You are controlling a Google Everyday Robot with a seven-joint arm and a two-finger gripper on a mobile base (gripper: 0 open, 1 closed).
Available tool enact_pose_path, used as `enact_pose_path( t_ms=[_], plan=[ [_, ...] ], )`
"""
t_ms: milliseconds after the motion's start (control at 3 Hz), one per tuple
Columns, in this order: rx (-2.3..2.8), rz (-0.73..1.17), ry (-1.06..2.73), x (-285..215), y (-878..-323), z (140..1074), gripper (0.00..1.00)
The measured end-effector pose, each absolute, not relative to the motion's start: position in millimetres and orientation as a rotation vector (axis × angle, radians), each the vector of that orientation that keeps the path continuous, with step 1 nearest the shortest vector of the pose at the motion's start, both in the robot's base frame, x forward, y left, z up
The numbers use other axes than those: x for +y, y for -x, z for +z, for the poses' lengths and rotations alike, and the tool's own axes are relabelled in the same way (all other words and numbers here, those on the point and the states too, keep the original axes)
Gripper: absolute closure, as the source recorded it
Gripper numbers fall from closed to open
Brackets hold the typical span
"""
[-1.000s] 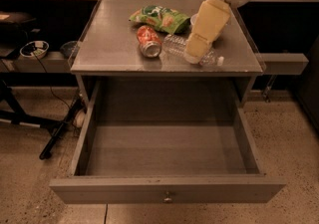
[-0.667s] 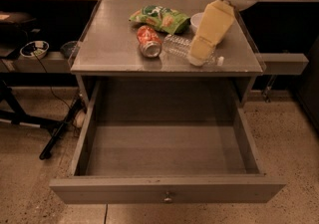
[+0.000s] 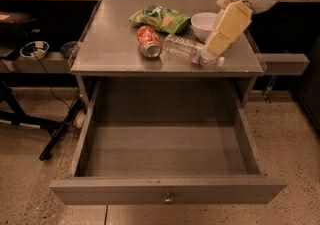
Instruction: Place coke can into top drawer
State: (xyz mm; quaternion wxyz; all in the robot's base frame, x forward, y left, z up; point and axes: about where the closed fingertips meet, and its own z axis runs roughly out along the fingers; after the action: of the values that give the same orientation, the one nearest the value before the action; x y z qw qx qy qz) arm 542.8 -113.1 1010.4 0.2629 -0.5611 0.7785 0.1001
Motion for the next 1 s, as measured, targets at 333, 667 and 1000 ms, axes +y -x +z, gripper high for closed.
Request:
enact_pose_path(
  t_ms=[333, 667, 1000],
  plan=[
    [1.987, 0.359, 1.569, -95, -546, 1017, 0.0],
    [1.952, 0.307, 1.554, -74, -551, 1024, 0.0],
    [1.961, 0.187, 1.494, -57, -563, 1026, 0.0]
  ],
)
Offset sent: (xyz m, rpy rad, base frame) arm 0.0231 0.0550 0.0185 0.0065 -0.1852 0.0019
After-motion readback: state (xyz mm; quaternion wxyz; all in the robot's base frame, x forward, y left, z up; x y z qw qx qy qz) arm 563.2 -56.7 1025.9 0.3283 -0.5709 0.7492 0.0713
